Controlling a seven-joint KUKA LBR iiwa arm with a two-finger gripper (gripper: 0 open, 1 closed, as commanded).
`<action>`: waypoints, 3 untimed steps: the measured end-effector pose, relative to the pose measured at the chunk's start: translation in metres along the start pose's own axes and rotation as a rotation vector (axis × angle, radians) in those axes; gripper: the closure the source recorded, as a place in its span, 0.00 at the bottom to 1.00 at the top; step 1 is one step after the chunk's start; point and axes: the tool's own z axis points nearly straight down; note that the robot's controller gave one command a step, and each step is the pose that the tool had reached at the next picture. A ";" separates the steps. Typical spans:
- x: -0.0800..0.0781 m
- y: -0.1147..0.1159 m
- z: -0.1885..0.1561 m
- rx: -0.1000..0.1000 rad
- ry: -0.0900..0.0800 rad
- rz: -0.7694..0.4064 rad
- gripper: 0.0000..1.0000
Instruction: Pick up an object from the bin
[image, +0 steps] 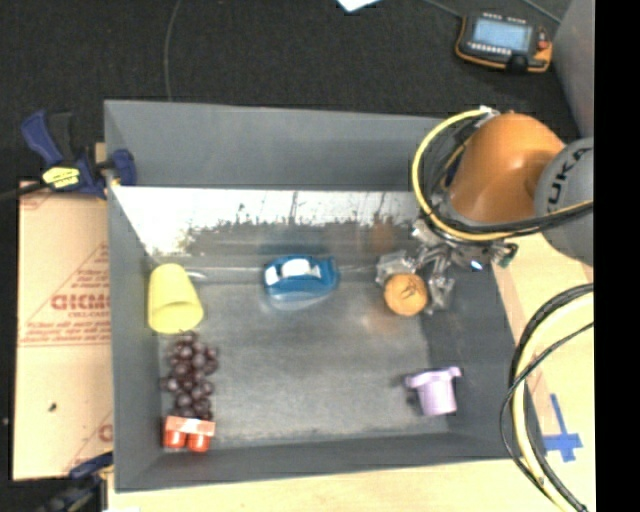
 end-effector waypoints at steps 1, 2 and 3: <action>0.000 -0.003 -0.039 0.004 0.001 0.003 1.00; -0.001 -0.001 -0.033 0.000 -0.002 0.007 1.00; -0.001 -0.003 -0.044 0.006 -0.005 0.012 1.00</action>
Offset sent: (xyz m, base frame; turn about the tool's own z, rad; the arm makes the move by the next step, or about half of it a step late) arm -0.0008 -0.0004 0.0325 -0.0001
